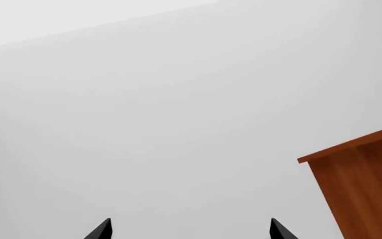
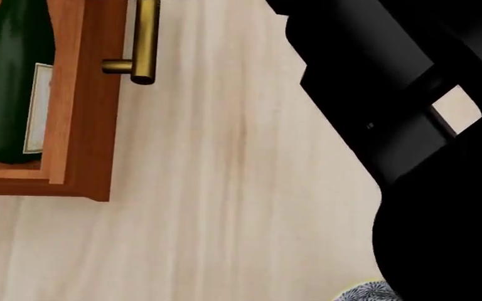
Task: Put the wine bottle in the bottom drawer of the cabinet.
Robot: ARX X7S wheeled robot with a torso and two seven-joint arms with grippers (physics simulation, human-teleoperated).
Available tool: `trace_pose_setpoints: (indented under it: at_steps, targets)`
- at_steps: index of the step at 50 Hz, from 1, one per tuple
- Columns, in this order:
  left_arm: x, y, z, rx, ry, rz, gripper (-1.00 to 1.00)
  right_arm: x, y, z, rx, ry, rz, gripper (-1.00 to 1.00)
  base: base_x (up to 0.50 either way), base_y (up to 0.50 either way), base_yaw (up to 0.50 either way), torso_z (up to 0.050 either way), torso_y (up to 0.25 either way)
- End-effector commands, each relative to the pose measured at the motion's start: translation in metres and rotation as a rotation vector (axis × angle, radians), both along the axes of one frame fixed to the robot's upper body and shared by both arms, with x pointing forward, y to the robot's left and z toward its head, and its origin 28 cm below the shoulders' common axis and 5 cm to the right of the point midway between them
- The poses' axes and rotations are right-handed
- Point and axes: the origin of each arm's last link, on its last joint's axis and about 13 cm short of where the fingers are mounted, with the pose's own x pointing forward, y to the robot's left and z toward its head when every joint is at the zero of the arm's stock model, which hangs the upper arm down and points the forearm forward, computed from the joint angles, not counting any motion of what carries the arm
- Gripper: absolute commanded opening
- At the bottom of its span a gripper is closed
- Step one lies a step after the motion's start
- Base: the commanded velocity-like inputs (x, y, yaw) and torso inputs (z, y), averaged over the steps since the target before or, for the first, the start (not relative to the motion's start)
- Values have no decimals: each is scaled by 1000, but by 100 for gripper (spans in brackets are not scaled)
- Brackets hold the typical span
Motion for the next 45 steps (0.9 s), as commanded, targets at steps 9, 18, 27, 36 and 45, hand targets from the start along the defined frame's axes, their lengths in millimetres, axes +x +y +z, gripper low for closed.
trace_pose_setpoints:
  at_steps: [9,18,27,36,45]
  targets:
    - [0,0,-5,-3,3,-3,100,-6,-21,30,-423,-225,-571,100,0,0,-1,0,-2]
    - [0,0,-1,-5,5,0,100,-29,-13,54,-429,-319,-573,100,0,0,-1,0,0]
    - [1,1,-1,-4,9,-1,100,-50,-5,76,-398,-438,-582,100,0,0,0,0,0]
    - [1,1,-2,-6,12,-7,100,-73,-3,90,-406,-492,-584,100,0,0,0,0,0]
    - [2,0,0,0,18,-8,100,-92,-12,106,-388,-539,-612,100,0,0,0,0,0]
